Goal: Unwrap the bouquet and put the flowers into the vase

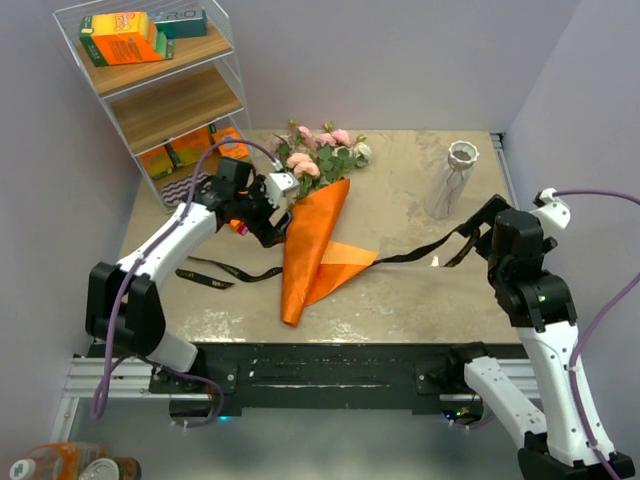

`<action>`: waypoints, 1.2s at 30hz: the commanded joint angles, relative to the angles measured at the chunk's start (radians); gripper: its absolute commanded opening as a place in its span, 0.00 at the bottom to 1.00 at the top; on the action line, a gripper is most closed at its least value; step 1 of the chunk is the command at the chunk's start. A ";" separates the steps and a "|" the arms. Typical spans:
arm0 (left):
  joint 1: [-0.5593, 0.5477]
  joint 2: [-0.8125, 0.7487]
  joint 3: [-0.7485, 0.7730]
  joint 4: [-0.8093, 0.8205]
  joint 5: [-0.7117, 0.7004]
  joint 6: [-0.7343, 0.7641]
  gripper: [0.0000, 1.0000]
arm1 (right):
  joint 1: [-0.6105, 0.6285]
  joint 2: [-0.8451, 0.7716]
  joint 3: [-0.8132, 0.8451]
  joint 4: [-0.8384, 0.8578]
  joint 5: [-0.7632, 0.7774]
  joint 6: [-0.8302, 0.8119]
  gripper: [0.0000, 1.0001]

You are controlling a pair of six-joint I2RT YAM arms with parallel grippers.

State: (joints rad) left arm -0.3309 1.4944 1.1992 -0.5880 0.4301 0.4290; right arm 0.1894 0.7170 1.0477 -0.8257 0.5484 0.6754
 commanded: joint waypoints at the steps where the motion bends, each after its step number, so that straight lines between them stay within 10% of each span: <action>1: -0.054 0.027 0.011 0.095 0.056 -0.019 0.99 | -0.004 0.064 0.081 -0.107 0.061 -0.053 0.99; 8: -0.066 0.055 0.016 0.137 0.050 -0.030 0.99 | -0.004 0.232 -0.083 -0.073 -0.257 -0.059 0.99; 20: -0.092 -0.037 -0.050 0.163 -0.027 -0.022 0.99 | -0.002 0.260 0.110 -0.231 -0.140 -0.050 0.99; 23: -0.126 -0.068 -0.067 0.174 -0.031 -0.029 0.99 | -0.004 0.224 0.094 -0.095 -0.397 -0.103 0.99; 27: -0.163 -0.103 -0.067 0.157 -0.044 -0.032 0.99 | -0.002 0.089 0.052 0.136 -0.412 -0.115 0.99; 36: -0.393 -0.062 -0.073 0.224 -0.134 -0.064 0.99 | 0.001 0.177 0.255 0.036 -0.289 -0.108 0.99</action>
State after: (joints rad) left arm -0.5991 1.3926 1.1309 -0.4419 0.3706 0.3958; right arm 0.1894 0.8612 1.2583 -0.7769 0.2237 0.5743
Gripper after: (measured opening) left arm 0.992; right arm 0.986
